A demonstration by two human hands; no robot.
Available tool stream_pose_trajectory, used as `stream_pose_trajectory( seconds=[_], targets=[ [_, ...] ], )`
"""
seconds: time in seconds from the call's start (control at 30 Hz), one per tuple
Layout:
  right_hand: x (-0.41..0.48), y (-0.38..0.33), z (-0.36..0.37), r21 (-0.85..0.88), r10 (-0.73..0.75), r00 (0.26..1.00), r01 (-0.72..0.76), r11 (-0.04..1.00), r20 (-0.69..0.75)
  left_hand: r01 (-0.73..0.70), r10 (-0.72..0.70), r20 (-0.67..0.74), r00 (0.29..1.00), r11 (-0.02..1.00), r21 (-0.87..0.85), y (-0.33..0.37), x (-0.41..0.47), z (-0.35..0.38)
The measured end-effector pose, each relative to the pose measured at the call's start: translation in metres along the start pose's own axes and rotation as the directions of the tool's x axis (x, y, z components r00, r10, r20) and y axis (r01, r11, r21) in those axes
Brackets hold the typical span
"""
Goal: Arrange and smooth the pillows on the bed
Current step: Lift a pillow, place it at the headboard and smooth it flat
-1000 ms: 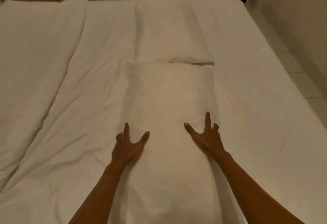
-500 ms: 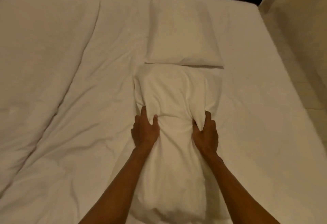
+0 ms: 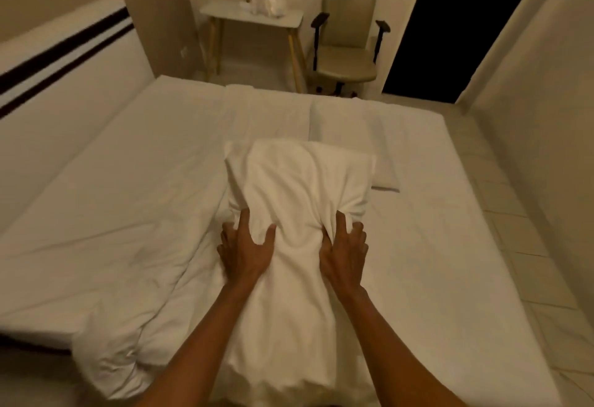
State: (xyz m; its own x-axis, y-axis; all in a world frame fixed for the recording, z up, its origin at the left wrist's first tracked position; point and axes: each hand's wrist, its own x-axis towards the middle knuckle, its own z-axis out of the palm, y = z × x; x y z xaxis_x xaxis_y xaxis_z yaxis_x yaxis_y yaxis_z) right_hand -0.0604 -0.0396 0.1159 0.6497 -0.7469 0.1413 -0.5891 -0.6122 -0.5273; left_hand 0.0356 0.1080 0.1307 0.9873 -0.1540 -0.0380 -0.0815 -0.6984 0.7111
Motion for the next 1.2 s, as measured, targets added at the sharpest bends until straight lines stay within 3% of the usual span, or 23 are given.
stream_pose_trajectory(
  seconds=[0.13, 0.3, 0.73, 0.83, 1.0, 1.2],
  targets=[
    [-0.014, -0.067, -0.008, -0.101, -0.118, 0.987, 0.106, 0.989, -0.113, -0.05, 0.048, -0.054, 0.997, 0.998, -0.036, -0.02, 0.007, -0.061],
    [-0.041, -0.168, -0.003, -0.14, -0.23, 0.963, 0.211, 0.967, -0.142, -0.07, 0.079, -0.207, 0.975, 0.996, 0.047, -0.055, 0.022, -0.139],
    [-0.032, -0.349, 0.108, 0.033, -0.431, 0.901, 0.433, 0.901, -0.05, 0.082, 0.024, -0.457, 0.889, 0.974, 0.211, -0.161, 0.132, -0.264],
    [-0.034, -0.391, 0.147, 0.053, -0.435, 0.9, 0.436, 0.898, -0.026, 0.129, -0.011, -0.445, 0.895, 0.963, 0.237, -0.197, 0.166, -0.292],
    [-0.039, -0.461, 0.221, 0.08, -0.371, 0.928, 0.371, 0.925, -0.017, 0.084, 0.046, -0.418, 0.907, 0.954, 0.289, -0.262, 0.236, -0.336],
    [-0.048, -0.526, 0.29, 0.091, -0.254, 0.967, 0.253, 0.963, -0.006, 0.03, 0.081, -0.281, 0.956, 0.928, 0.371, -0.326, 0.311, -0.375]
  ],
)
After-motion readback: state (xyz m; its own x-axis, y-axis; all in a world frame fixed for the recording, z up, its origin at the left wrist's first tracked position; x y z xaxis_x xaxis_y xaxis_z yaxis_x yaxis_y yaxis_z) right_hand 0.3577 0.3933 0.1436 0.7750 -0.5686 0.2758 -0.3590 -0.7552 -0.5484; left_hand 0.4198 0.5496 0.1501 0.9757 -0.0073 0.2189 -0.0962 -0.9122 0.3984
